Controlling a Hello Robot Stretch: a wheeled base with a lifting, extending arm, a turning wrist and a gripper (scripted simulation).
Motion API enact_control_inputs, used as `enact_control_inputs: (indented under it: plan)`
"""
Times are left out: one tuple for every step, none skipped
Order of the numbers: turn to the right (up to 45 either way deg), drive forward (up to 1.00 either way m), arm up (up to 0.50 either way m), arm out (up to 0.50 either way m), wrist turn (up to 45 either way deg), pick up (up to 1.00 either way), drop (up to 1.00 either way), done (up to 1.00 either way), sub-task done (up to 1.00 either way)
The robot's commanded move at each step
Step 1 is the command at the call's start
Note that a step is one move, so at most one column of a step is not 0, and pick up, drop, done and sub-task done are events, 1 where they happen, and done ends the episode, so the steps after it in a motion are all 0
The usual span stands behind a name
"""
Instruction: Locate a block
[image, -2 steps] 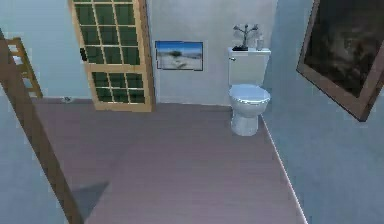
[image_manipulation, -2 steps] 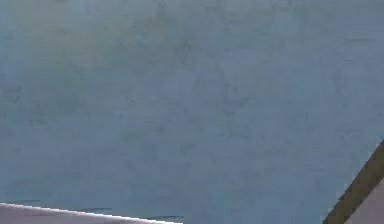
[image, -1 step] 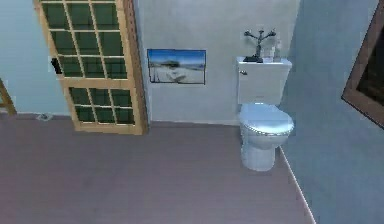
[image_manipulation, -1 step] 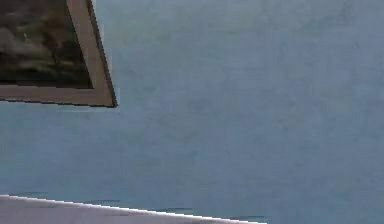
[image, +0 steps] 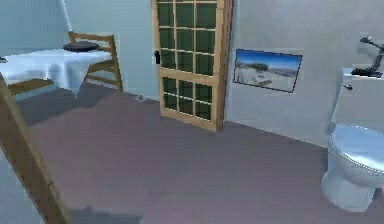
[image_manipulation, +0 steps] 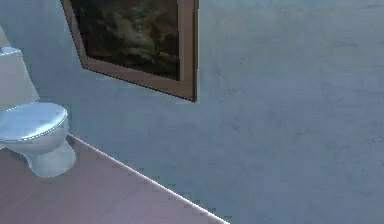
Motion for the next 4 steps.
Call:
enact_control_inputs:
  plan:
    - [0.0,0.5,0.0,0.0,0.0,0.0,0.0,0.0,0.0]
    - [-24.0,0.0,0.0,0.0,0.0,0.0,0.0,0.0,0.0]
    - [0.0,1.0,0.0,0.0,0.0,0.0,0.0,0.0,0.0]
    - [0.0,0.85,0.0,0.0,0.0,0.0,0.0,0.0,0.0]
